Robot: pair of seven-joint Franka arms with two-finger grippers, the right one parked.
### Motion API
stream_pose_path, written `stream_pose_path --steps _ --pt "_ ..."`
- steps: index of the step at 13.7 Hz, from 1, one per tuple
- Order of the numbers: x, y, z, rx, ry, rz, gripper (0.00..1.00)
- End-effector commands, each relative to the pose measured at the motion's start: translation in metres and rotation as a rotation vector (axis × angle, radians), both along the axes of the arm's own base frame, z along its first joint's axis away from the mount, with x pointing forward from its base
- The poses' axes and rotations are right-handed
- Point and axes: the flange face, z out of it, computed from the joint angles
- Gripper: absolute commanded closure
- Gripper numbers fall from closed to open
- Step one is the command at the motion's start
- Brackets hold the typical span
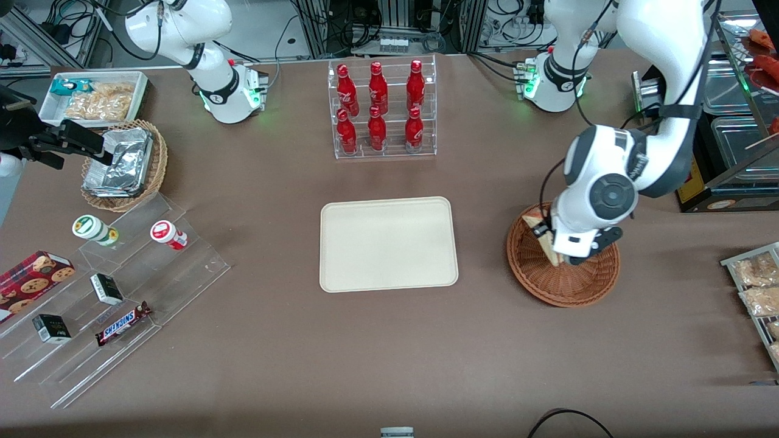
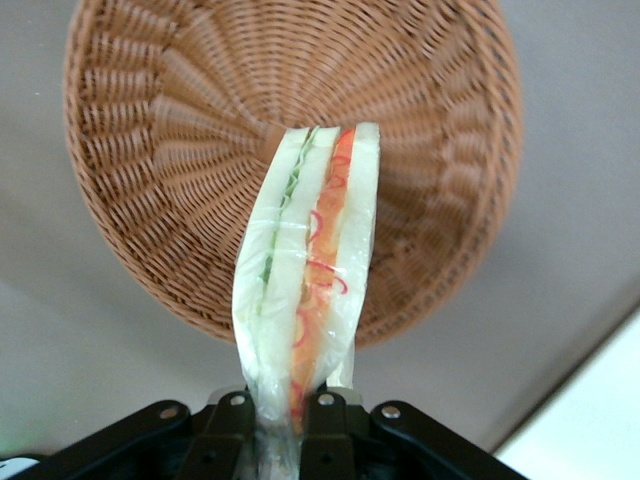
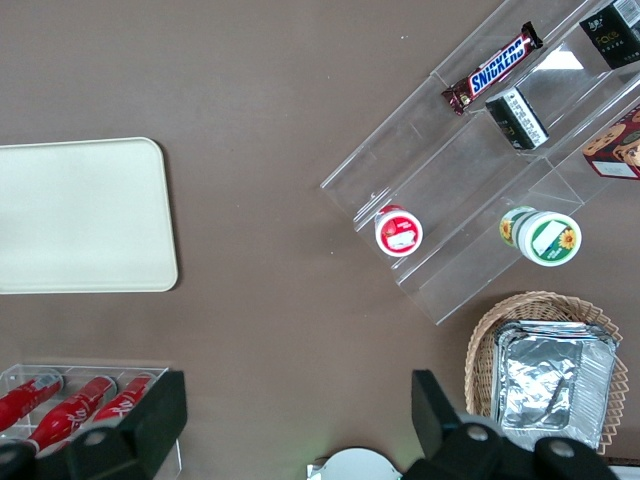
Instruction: Place sandwich from basket to tray
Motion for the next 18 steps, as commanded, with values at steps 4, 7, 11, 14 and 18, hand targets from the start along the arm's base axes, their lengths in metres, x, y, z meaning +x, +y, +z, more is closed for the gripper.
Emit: stream_pose_path --steps 4,7,11,14,18 --pt "-0.023 -0.121 -0.013 0.002 0.007 -0.183 0.89" --pt "-0.022 -0.188 -0.035 -0.013 -0.005 -0.286 0.88" --pt "-0.019 -0.246 -0.049 -0.087 -0.021 -0.309 0.89" --pt "-0.026 -0.294 -0.06 -0.11 -0.035 -0.312 0.9" --pt "-0.032 -0.336 -0.071 -0.124 -0.062 -0.309 0.9"
